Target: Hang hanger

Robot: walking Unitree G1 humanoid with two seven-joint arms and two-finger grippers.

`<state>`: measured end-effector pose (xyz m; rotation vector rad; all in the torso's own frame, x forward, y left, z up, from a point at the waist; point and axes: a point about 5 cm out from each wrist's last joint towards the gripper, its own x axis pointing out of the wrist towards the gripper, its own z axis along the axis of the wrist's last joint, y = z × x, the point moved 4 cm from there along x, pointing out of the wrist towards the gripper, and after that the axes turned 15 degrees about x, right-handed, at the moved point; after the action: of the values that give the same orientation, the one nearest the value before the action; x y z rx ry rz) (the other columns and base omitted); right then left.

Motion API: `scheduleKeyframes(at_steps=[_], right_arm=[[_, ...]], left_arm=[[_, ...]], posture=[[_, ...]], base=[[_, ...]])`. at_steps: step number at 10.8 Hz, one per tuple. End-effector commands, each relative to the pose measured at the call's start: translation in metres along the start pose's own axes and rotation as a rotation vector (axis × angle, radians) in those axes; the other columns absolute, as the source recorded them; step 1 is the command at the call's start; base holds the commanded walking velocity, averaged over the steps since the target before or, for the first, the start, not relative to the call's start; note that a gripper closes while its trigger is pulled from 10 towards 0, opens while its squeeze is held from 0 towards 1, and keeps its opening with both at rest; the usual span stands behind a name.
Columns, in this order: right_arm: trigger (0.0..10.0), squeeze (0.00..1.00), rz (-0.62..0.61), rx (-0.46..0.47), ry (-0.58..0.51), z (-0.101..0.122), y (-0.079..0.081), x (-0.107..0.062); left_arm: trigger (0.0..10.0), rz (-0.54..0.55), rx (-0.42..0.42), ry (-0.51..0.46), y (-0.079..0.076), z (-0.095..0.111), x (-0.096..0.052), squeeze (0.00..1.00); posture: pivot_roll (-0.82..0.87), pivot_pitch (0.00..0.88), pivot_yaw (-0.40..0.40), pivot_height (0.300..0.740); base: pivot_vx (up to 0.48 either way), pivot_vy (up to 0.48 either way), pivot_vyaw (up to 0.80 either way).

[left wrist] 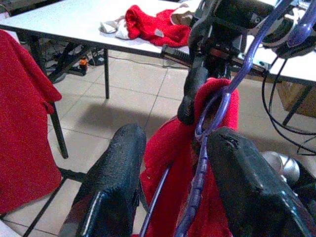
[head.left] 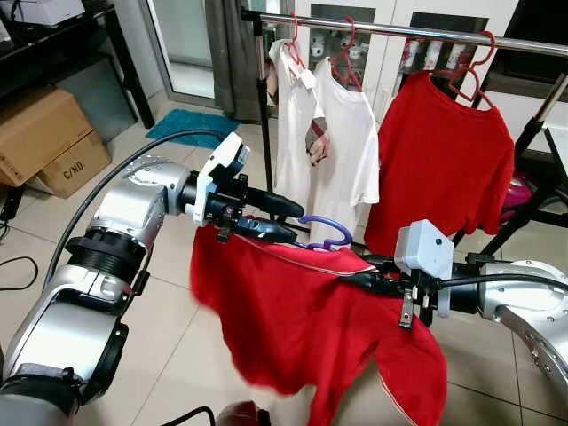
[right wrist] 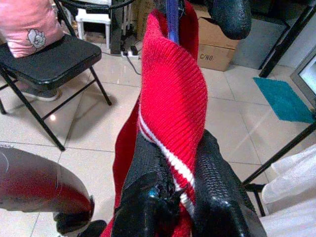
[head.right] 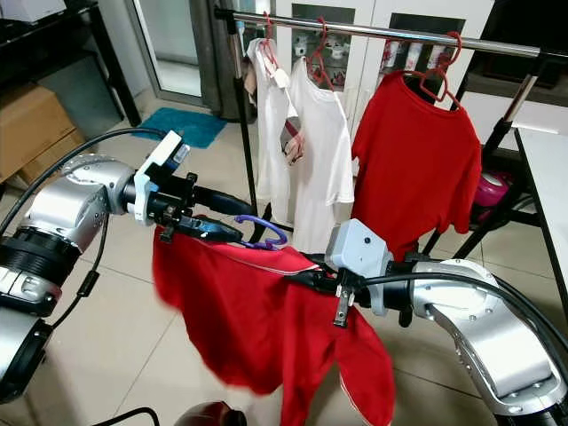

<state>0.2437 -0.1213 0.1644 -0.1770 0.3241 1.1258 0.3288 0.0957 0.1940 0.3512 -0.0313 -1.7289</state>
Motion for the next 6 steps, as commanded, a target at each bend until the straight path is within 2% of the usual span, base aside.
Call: scheduleKeyframes(at_steps=[1,2,3,4,5,6], right_arm=[[0.0,0.0,-0.002,-0.038,-0.025,0.009,0.0,-0.002],[0.0,0.0,-0.002,-0.041,-0.028,0.01,0.0,-0.002],[0.0,0.0,-0.001,-0.044,-0.031,0.011,0.0,-0.002],[0.0,0.0,-0.004,-0.044,-0.031,0.011,-0.001,-0.002],[0.0,0.0,-0.006,-0.041,-0.029,0.01,-0.001,-0.003],[0.0,0.0,-0.006,-0.04,-0.028,0.01,-0.001,-0.003]], left_arm=[[10.0,-0.024,0.023,0.053,-0.005,-0.004,-0.003,0.0],[10.0,-0.06,0.052,0.14,-0.012,-0.018,-0.003,0.0],[10.0,-0.081,0.059,0.179,-0.017,-0.025,-0.004,0.0],[10.0,-0.064,0.032,0.096,-0.017,-0.015,-0.001,0.0],[10.0,-0.031,-0.006,-0.035,-0.01,0.006,0.0,0.0],[10.0,-0.037,-0.002,-0.023,-0.01,0.006,-0.001,0.0]], posture=[[0.07,0.005,0.071,0.74],[0.07,0.004,0.069,0.74],[0.07,0.004,0.069,0.74],[0.07,0.004,0.069,0.74],[0.07,0.006,0.067,0.74],[0.07,0.006,0.066,0.74]], base=[[0.0,0.0,0.0],[0.0,0.0,0.0],[0.0,0.0,0.0],[0.0,0.0,0.0],[0.0,0.0,0.0],[0.0,0.0,0.0]])
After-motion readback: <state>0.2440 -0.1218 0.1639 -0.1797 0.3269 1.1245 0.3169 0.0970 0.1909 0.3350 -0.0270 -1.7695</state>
